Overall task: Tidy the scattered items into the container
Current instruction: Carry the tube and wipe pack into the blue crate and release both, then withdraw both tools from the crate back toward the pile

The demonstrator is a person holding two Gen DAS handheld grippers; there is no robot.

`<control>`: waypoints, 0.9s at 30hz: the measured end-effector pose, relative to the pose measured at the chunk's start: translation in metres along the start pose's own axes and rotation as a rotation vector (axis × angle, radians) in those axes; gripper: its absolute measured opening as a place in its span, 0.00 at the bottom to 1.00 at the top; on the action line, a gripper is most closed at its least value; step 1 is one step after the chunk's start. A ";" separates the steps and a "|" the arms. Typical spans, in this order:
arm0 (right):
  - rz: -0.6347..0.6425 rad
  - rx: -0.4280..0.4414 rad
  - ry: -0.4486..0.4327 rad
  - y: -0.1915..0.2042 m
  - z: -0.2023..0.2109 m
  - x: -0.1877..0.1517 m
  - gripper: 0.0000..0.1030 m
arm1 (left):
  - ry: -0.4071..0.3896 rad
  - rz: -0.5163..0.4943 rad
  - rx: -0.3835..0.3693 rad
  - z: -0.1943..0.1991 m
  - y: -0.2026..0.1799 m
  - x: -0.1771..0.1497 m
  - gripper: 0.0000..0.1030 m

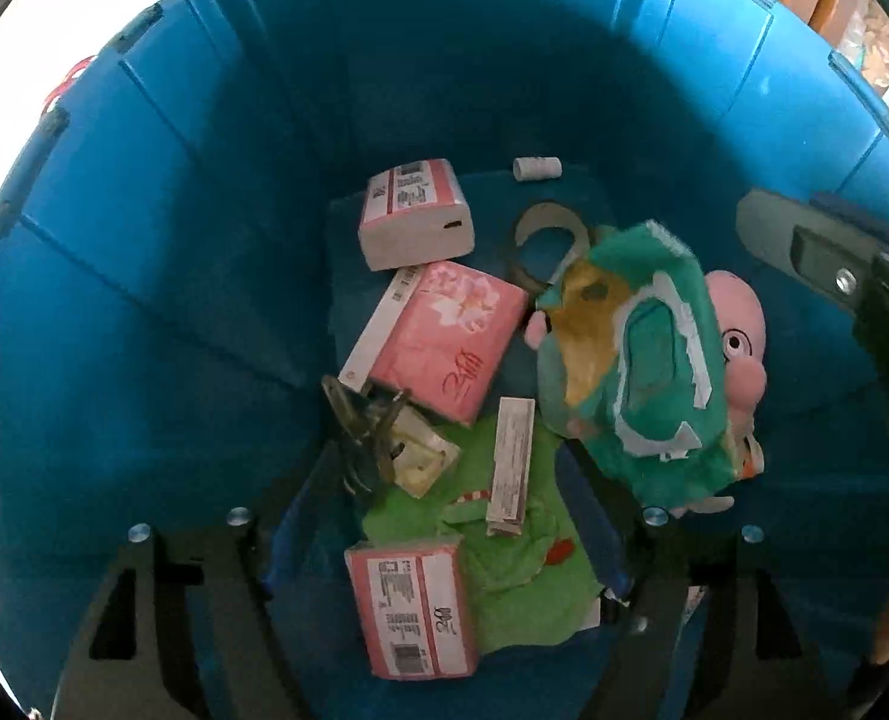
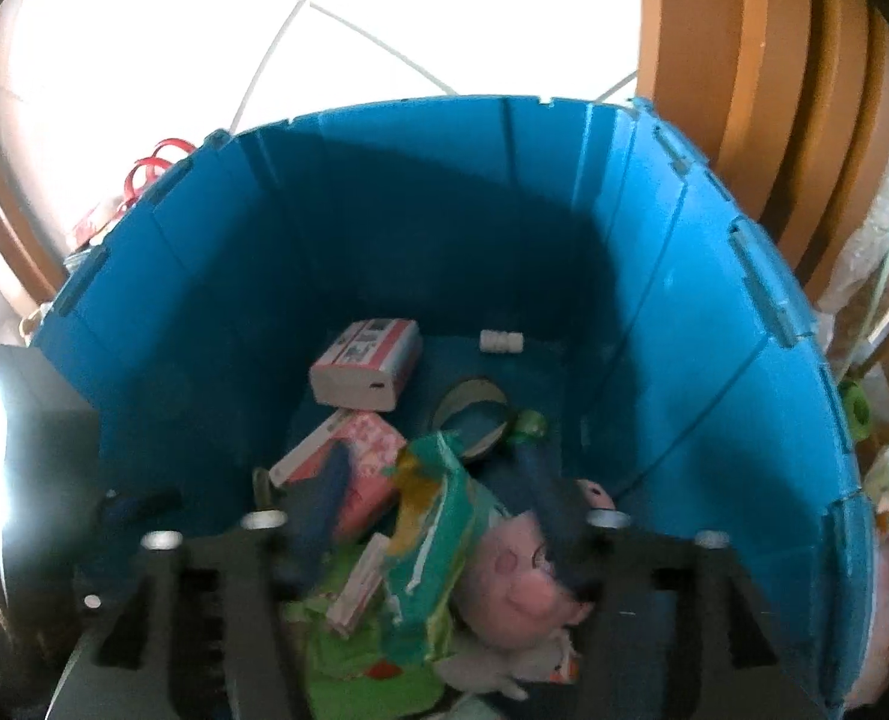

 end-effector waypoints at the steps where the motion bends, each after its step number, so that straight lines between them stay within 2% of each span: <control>1: -0.003 -0.006 -0.005 -0.001 0.001 0.001 0.86 | -0.001 0.000 0.001 0.001 0.000 0.000 0.72; 2: -0.005 -0.013 -0.010 -0.001 0.002 0.003 0.95 | -0.003 -0.002 0.000 0.001 0.000 0.000 0.72; 5: 0.002 -0.050 -0.035 -0.002 0.007 0.007 1.00 | -0.007 -0.009 0.010 0.001 0.000 0.001 0.72; 8: 0.001 -0.073 -0.054 -0.005 0.013 0.010 1.00 | -0.005 -0.005 0.016 0.000 0.002 0.001 0.72; 13: 0.000 -0.101 -0.037 -0.007 0.017 0.007 1.00 | -0.009 0.018 0.011 0.005 0.008 -0.001 0.72; 19: -0.028 -0.005 -0.067 -0.007 0.058 0.006 1.00 | -0.108 0.054 0.000 0.055 0.008 -0.011 0.72; 23: 0.011 0.043 -0.133 -0.002 0.104 -0.003 1.00 | -0.196 0.037 0.009 0.097 0.002 -0.037 0.75; 27: 0.026 0.108 -0.191 0.000 0.140 -0.027 1.00 | -0.308 0.049 0.019 0.134 -0.001 -0.068 0.75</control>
Point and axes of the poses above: each gripper's, at about its wrist camera, not at the fingertips, and z roughly against the way its jaws point, y to its left, x to its top, the point moved 5 cm from there along -z, roughly the way its jaws point, and after that the axes turned 15 degrees about -z, right-handed, at the moved point
